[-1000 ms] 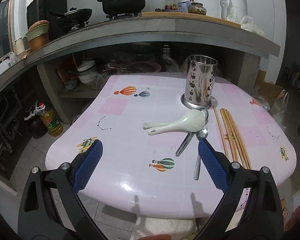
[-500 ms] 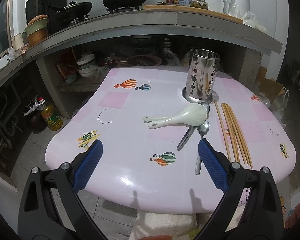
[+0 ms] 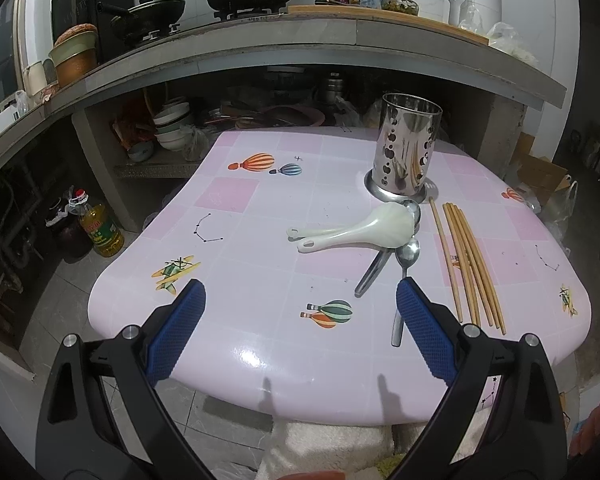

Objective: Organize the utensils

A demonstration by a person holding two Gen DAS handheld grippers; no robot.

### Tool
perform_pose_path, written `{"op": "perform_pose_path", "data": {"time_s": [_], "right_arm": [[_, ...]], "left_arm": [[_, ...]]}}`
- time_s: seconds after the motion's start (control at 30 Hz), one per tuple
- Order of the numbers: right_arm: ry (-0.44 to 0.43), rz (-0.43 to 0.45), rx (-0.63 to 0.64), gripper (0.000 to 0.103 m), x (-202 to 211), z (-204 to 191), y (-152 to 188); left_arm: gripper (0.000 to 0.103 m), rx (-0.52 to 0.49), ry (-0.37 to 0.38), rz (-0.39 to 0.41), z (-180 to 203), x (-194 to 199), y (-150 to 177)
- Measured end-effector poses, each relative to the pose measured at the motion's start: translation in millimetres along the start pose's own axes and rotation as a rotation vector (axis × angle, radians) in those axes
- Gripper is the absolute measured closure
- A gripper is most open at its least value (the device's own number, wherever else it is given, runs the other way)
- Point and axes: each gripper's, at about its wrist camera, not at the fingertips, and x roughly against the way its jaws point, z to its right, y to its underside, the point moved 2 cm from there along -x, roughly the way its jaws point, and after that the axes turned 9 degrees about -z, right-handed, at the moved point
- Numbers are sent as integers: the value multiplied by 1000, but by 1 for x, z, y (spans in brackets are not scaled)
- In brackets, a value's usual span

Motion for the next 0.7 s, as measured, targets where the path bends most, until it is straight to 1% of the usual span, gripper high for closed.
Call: {"op": "perform_pose_path", "data": {"time_s": [0.7], "right_arm": [[-2,-8,-1,6,-2,1,0]], "left_arm": [[11,-2,-1,-3,0,0,0]]}}
